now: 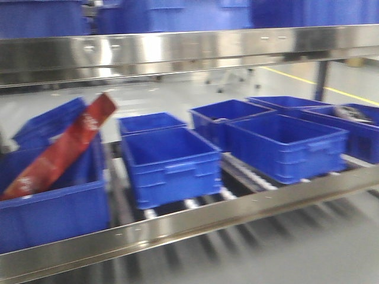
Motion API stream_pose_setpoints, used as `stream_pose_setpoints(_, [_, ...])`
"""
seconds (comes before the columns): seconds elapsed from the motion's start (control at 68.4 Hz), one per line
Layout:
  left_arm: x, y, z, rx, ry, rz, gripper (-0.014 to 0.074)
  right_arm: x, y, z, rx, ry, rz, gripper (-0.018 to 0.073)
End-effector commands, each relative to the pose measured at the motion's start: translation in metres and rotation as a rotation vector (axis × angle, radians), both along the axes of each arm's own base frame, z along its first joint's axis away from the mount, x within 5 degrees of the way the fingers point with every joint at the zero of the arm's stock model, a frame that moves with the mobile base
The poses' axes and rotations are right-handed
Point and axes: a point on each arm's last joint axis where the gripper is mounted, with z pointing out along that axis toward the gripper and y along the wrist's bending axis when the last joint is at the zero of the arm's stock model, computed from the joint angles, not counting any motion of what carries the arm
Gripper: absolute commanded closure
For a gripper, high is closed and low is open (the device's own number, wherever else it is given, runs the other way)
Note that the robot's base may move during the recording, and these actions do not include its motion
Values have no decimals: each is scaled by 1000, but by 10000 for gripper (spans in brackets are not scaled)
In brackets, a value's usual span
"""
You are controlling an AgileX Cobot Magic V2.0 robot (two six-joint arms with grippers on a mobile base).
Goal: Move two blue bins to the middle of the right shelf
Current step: 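Turn the base toward the shelf of dark-blue bins, then drive up to the shelf and raise the held bins above its rail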
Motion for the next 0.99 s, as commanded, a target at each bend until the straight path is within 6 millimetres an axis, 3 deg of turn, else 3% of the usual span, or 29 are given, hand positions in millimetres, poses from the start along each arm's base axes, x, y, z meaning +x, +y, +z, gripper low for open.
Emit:
stream_pose_setpoints(0.0, [-5, -1, 22, -91, -140, -6, 707, -5, -2, 14, 15, -85, 18, 711])
stream_pose_setpoints(0.98, [-5, -1, 22, -91, -140, -6, 707, -5, -2, 14, 15, -85, 18, 711])
